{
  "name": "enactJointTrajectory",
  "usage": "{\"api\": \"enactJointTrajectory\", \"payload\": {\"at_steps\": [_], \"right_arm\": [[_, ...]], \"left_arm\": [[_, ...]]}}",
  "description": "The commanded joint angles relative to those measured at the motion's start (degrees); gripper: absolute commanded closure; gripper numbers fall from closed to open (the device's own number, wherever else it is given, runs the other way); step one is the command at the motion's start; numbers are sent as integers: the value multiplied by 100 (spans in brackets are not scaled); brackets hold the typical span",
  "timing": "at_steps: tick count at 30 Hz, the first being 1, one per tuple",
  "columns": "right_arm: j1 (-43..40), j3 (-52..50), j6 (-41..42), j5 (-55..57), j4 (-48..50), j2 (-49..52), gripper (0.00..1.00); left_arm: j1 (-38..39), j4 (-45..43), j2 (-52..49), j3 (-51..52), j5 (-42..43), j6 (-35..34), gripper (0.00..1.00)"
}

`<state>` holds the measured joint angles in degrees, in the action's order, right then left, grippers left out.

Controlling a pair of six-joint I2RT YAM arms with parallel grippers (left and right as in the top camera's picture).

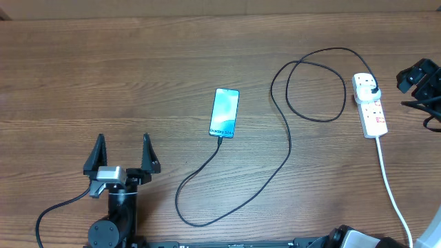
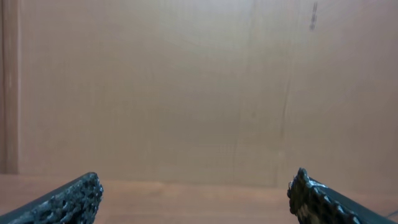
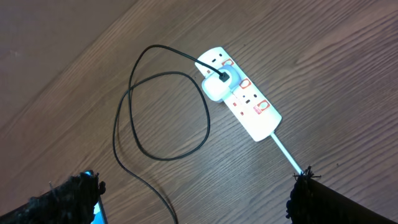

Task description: Plug charger to phone and switch on socket

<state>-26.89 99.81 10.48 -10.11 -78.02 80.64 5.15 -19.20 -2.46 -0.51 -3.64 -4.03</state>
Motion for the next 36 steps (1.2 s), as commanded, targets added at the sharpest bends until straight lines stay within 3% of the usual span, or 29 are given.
{"api": "enactJointTrajectory", "payload": {"at_steps": [1, 22, 36], "right_arm": [[24, 144, 0, 24, 26, -15, 0], [24, 144, 0, 24, 26, -15, 0], [24, 144, 0, 24, 26, -15, 0]], "left_arm": [[-44, 243, 225, 24, 48, 280, 1], [-155, 2295, 232, 26, 96, 278, 1], [-667, 2387, 232, 24, 330, 490, 1]]}}
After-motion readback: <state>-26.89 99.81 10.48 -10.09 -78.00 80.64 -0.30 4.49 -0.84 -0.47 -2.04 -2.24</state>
